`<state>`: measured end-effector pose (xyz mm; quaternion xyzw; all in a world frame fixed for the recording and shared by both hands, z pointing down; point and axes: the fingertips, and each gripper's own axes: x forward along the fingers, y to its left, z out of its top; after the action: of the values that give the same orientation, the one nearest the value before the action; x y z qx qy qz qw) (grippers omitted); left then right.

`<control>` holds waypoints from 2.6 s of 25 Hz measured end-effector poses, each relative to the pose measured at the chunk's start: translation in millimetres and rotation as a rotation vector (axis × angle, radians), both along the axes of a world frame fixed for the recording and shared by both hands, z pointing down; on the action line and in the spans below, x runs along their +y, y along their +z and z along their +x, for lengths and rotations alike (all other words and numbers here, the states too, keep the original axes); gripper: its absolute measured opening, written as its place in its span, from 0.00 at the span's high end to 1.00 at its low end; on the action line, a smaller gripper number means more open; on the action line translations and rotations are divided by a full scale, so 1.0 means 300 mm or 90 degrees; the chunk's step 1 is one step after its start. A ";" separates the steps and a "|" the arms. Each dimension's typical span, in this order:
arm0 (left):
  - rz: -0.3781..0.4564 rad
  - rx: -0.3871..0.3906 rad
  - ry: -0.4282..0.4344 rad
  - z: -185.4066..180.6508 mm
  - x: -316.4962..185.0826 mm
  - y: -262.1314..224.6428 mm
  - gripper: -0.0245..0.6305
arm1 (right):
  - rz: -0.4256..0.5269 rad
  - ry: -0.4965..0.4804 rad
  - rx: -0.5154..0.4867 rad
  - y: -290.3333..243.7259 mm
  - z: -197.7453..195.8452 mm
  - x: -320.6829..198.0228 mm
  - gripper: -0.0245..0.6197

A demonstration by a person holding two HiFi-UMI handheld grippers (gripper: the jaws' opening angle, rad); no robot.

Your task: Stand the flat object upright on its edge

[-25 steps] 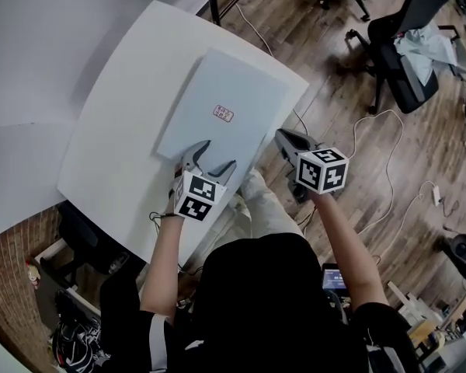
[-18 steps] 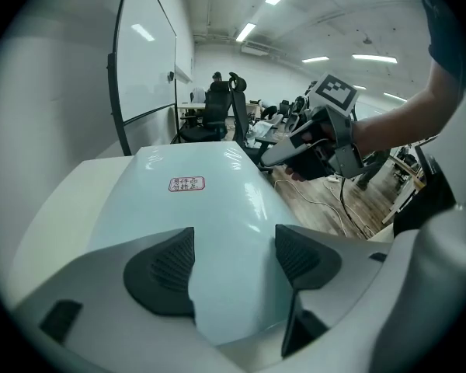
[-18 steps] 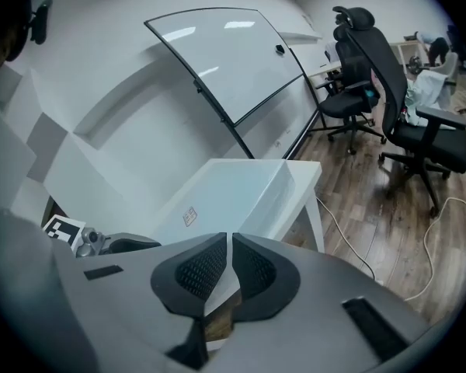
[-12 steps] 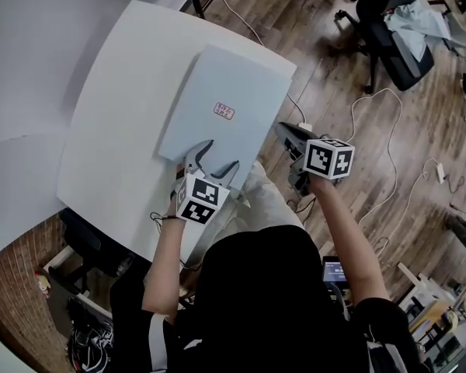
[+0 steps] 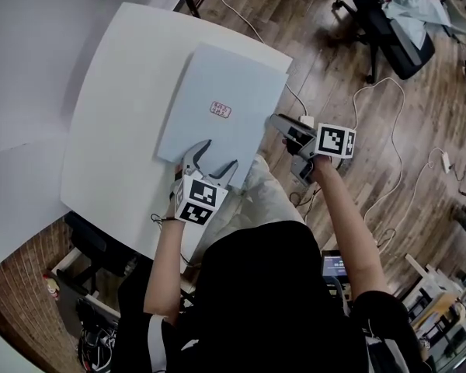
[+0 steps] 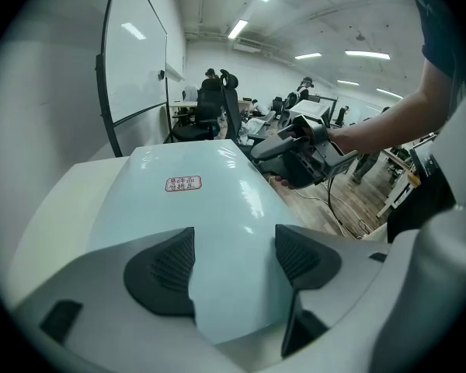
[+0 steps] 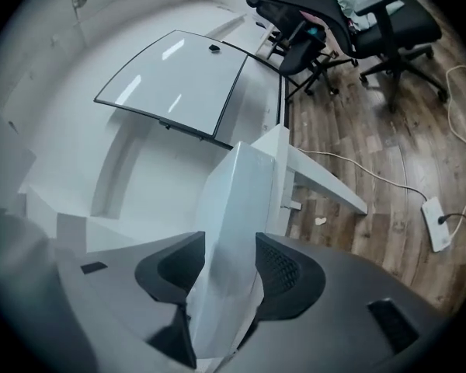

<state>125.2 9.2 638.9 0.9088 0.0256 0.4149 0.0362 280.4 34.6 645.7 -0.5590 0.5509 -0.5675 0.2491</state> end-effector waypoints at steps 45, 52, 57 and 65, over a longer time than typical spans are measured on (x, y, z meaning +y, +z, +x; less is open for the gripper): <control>0.000 -0.008 0.034 -0.006 0.011 -0.013 0.47 | 0.099 -0.056 -0.095 0.041 0.003 -0.079 0.54; -0.031 0.027 0.001 0.028 -0.014 -0.089 0.47 | 0.119 -0.062 -0.032 -0.056 0.020 -0.114 0.54; -0.022 0.035 -0.022 0.019 -0.033 -0.122 0.47 | 0.135 -0.093 0.030 -0.149 0.013 -0.163 0.54; -0.002 0.040 -0.042 -0.018 -0.070 -0.150 0.47 | 0.153 -0.133 0.118 -0.258 -0.029 -0.229 0.54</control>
<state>119.9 -11.9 593.9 0.9217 -0.0025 0.3846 0.0502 271.8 -34.2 568.3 -0.5147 0.6906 -0.4663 0.2020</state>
